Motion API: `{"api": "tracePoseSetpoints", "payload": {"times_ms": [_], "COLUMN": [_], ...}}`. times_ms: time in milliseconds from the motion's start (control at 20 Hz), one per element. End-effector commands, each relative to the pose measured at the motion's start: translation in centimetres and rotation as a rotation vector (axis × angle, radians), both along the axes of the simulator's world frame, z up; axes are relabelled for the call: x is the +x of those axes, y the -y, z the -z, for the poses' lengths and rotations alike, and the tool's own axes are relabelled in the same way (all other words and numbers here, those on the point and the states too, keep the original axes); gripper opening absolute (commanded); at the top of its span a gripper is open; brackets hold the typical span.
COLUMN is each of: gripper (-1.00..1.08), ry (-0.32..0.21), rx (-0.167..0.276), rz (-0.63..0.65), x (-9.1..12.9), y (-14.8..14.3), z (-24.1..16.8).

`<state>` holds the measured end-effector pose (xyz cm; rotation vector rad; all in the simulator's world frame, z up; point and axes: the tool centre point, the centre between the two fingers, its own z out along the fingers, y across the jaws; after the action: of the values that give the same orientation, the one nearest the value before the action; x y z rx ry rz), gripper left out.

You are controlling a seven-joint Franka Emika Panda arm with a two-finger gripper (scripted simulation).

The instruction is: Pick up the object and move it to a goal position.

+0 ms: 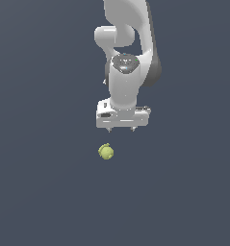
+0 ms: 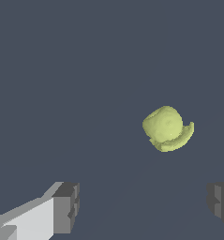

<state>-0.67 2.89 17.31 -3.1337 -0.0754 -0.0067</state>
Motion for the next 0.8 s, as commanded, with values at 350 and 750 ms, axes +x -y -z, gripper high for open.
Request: {"api": "tracePoseSetpoints", "payload": {"times_ms": [350,750], "gripper": [1.0,1.0], "ry": [0.037,0.045], "rx": [0.023,0.027], "rz": [-0.032,-0.039], "x": [0.7,0.8], "y": [-2.3,-2.7], "z": [-1.4,-1.7]}}
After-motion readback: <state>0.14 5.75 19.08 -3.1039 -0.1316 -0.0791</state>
